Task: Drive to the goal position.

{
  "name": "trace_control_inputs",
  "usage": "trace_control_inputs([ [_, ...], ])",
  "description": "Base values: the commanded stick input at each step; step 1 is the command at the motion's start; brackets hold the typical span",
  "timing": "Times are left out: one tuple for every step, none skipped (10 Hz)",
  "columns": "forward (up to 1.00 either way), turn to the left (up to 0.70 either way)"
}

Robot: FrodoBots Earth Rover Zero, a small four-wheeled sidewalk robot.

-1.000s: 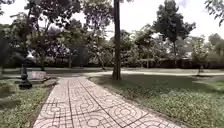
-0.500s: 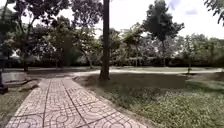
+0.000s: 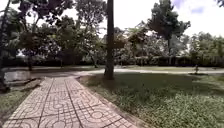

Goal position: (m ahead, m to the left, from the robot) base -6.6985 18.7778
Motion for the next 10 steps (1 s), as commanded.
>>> trace_control_inputs([
  [0.0,0.0],
  [0.0,0.0],
  [0.0,0.0],
  [0.0,0.0],
  [0.0,0.0],
  [0.0,0.0],
  [0.0,0.0],
  [0.0,0.0],
  [0.0,0.0],
  [0.0,0.09],
])
